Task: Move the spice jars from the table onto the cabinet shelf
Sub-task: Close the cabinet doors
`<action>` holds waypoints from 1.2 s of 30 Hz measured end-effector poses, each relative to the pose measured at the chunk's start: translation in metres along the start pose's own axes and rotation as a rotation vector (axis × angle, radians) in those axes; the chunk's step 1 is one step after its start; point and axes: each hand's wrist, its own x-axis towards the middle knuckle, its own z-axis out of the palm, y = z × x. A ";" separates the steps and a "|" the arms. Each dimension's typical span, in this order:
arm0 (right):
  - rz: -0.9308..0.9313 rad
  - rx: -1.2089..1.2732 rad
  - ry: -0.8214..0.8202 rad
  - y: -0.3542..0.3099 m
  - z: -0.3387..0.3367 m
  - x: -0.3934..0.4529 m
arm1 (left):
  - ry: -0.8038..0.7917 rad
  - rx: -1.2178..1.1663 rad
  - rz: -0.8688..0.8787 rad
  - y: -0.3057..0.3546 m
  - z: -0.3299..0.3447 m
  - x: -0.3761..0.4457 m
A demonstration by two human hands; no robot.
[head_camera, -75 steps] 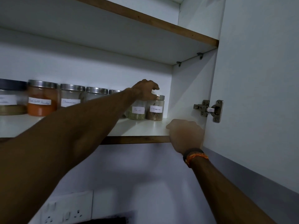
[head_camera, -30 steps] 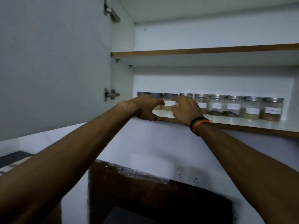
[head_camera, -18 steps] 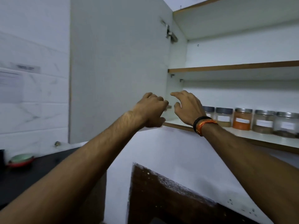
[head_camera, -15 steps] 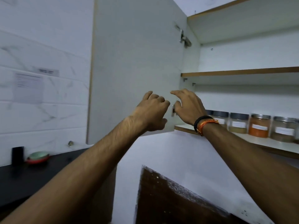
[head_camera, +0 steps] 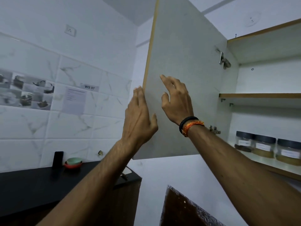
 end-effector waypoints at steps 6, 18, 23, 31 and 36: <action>-0.074 -0.062 -0.012 -0.020 0.009 0.020 | -0.230 -0.482 -0.209 -0.032 0.002 -0.001; -0.048 0.082 0.205 -0.020 -0.015 0.011 | -0.366 -0.924 -0.117 -0.020 0.005 -0.019; -0.049 0.114 0.300 -0.007 -0.052 -0.002 | -0.429 -1.070 -0.063 0.016 0.022 -0.025; -0.045 0.099 0.359 0.017 -0.125 -0.027 | -0.483 -1.118 0.143 0.086 0.061 -0.039; -0.012 -0.048 0.422 0.041 -0.171 -0.042 | -0.461 -1.048 0.273 0.134 0.081 -0.052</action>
